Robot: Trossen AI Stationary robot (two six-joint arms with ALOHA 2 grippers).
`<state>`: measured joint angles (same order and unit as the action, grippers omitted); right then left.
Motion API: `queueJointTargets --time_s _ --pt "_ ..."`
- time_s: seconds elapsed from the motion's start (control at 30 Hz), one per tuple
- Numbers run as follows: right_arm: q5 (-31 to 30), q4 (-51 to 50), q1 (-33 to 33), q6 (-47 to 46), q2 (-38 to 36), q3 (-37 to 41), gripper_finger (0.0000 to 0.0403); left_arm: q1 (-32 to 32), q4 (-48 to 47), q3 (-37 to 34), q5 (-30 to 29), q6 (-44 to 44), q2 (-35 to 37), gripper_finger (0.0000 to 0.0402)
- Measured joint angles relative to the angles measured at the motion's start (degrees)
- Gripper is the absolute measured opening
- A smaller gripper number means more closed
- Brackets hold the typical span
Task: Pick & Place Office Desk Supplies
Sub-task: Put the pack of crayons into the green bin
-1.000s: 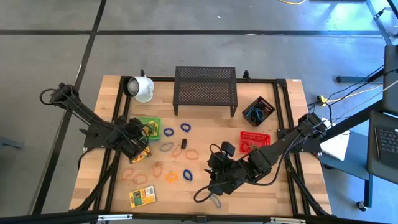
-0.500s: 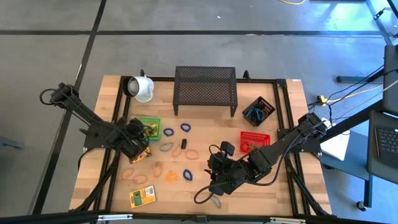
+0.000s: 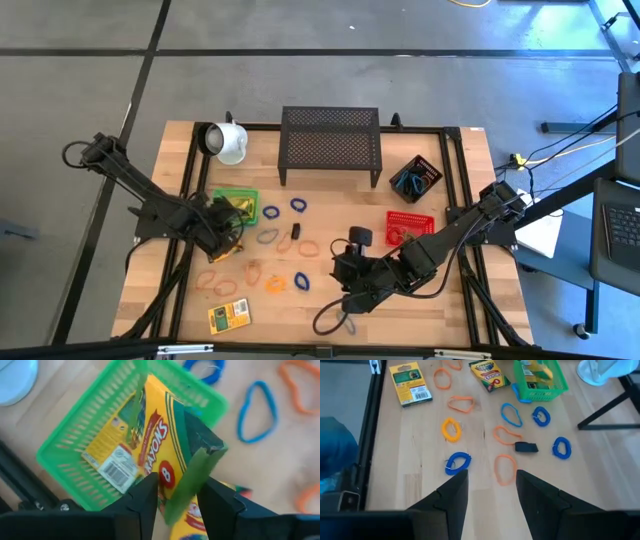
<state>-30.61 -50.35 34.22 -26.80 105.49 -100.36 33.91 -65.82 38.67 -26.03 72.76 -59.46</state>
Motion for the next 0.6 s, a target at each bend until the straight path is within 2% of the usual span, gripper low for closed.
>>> queueJointTargets --time_s 0.27,0.4,0.6 --pt "0.0 0.4 0.0 4.9 0.0 0.0 0.0168 0.0 0.4 8.0 0.1 -2.2 0.0 0.0127" --pt "-0.3 0.7 0.0 5.0 0.0 0.0 0.0168 0.2 3.7 9.4 -0.8 -2.7 0.0 0.0127" --pt "-8.6 2.3 0.0 4.9 0.6 -0.1 0.0168 0.2 13.6 7.0 -1.8 -7.0 -0.3 0.0127"
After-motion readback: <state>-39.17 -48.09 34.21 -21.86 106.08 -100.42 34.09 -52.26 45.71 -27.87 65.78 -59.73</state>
